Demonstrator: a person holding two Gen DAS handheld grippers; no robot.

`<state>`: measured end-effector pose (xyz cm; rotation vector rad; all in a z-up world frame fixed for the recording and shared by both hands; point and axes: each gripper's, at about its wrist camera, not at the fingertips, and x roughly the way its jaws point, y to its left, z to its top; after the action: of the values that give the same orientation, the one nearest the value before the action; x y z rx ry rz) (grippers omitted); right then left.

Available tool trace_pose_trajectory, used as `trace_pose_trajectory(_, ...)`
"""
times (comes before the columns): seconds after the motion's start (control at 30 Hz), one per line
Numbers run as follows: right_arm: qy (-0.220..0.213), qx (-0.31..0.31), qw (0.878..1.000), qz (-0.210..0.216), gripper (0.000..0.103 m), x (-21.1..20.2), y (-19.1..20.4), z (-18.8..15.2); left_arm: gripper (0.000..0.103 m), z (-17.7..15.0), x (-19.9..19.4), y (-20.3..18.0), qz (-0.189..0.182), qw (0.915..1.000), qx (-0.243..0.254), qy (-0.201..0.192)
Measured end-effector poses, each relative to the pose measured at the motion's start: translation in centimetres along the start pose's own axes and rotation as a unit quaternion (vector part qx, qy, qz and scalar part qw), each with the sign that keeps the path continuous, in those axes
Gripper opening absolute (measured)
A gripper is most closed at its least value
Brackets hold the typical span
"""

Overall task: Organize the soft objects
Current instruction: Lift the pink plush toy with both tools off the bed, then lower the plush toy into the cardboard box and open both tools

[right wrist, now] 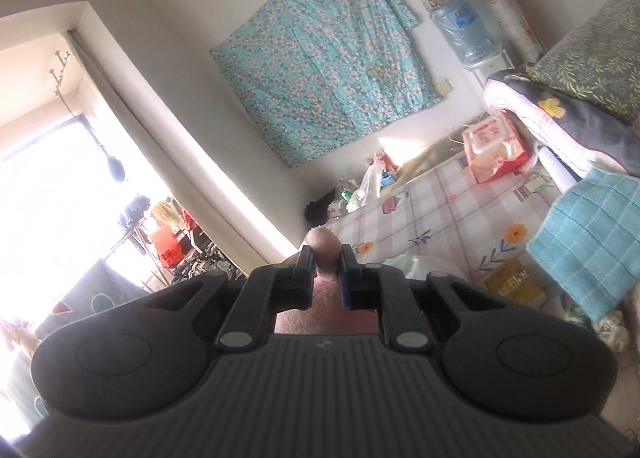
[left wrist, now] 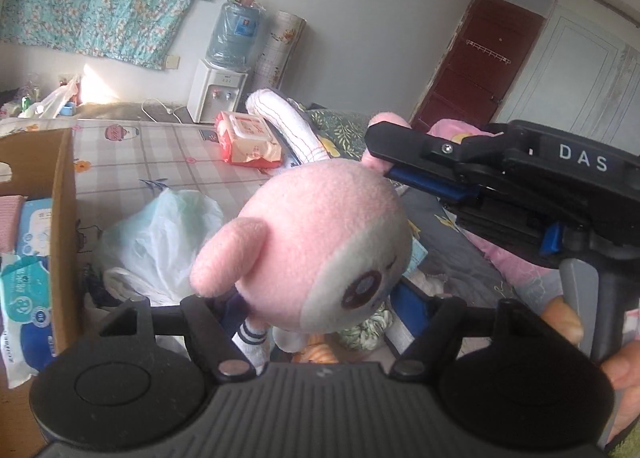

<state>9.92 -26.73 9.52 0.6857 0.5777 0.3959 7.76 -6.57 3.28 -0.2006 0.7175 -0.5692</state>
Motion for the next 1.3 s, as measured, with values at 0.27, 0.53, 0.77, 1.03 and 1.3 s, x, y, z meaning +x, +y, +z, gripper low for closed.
trace_pose_trajectory(0.27,0.075,-0.051,0.991,0.100,0.011,6.5,10.1,-1.0,0.075,-0.2,-8.0,6.1,0.073,0.9941,-0.061,-0.053)
trace_pose_trajectory(0.53,0.201,-0.056,0.967,0.144,0.011,15.1,16.7,-5.3,0.075,-2.5,-12.6,13.0,0.154,0.9778,-0.137,-0.037)
trace_pose_trajectory(0.77,0.309,-0.022,0.945,0.102,0.011,21.4,16.4,-9.1,0.075,-4.0,-10.9,18.5,0.172,0.9666,-0.188,0.030)
trace_pose_trajectory(1.03,0.386,0.004,0.922,0.020,0.011,27.3,13.6,-11.4,0.079,-6.1,-10.1,21.3,0.161,0.9598,-0.221,0.065)
trace_pose_trajectory(1.3,0.397,-0.003,0.918,-0.024,0.011,32.2,11.9,-12.1,0.080,-5.6,-10.3,22.9,0.168,0.9568,-0.230,0.057)
